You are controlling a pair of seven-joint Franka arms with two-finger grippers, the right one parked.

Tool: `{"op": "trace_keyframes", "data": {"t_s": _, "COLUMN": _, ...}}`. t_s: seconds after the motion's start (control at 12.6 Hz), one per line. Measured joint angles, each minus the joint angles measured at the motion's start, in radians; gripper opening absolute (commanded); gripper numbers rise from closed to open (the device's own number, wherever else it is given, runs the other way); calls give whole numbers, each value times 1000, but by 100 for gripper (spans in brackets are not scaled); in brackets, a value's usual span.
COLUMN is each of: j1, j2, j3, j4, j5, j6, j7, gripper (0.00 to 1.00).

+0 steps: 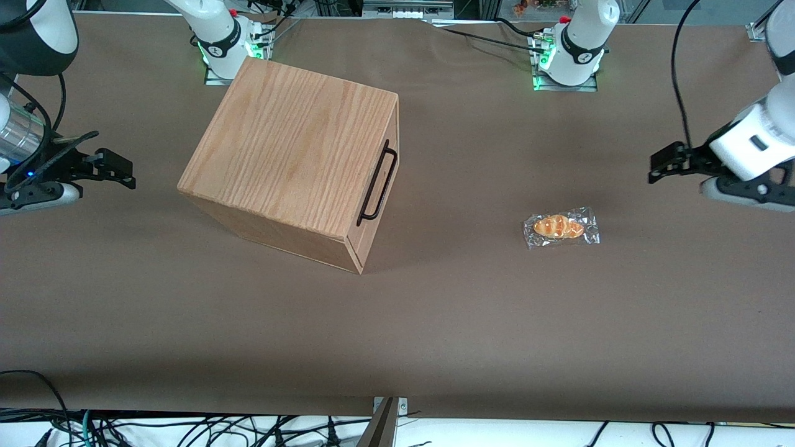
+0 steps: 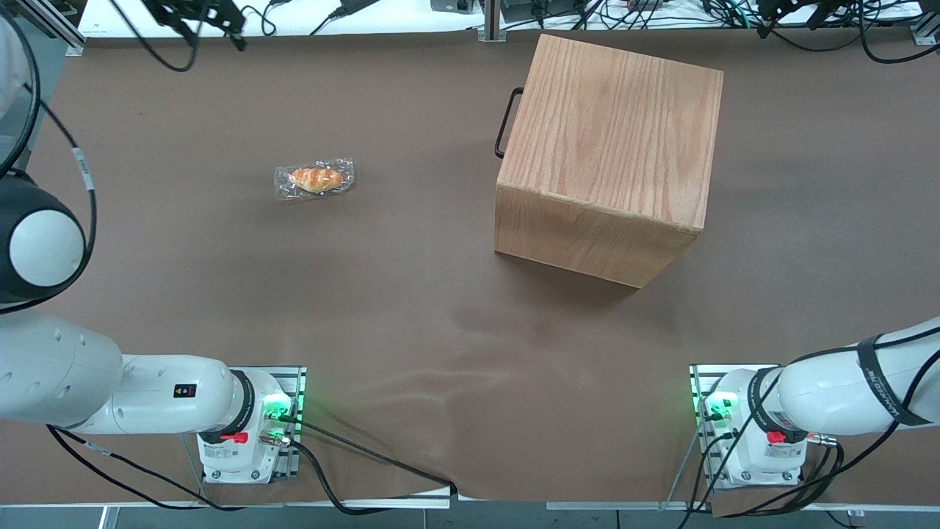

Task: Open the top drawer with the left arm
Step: 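Move the open left gripper down to the black drawer handle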

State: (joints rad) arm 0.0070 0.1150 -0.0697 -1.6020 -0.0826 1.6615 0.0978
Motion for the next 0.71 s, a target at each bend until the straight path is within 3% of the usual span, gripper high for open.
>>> {"op": "trace_keyframes", "data": {"t_s": 0.71, "j1": -279, "j2": 263, "j3": -14, "j4": 151, "j5": -222, "j6": 58, "j7": -83, "gripper": 100}}
